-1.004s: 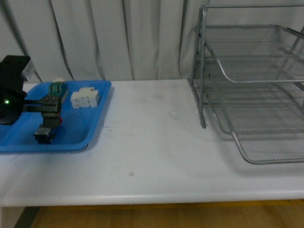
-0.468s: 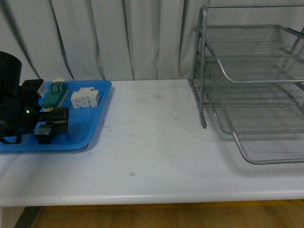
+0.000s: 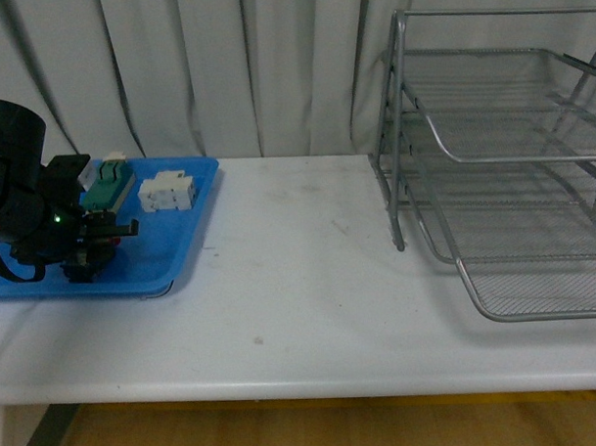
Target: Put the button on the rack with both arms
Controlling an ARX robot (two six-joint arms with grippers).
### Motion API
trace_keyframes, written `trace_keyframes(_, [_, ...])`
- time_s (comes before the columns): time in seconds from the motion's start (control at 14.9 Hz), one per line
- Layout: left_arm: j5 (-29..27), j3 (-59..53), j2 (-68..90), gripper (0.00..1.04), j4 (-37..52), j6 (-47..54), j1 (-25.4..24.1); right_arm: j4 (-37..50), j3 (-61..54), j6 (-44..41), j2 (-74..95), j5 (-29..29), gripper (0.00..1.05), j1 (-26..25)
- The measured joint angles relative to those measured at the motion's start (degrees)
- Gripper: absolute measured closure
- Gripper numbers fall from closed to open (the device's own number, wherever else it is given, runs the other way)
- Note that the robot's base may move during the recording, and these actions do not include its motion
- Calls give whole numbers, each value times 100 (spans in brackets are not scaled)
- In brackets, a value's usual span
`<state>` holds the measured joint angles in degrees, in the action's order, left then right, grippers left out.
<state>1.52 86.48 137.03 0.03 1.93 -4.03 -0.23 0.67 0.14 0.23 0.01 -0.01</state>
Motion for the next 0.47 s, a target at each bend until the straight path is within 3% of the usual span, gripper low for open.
trace_keyframes(0.2, [85, -1049, -820, 69, 433, 7, 101, 2, 0, 0, 0, 0, 6, 0])
trace_keyframes(0.47, [201, -3333, -3604, 69, 1200, 151, 186, 2, 0, 0, 0, 0, 6, 0])
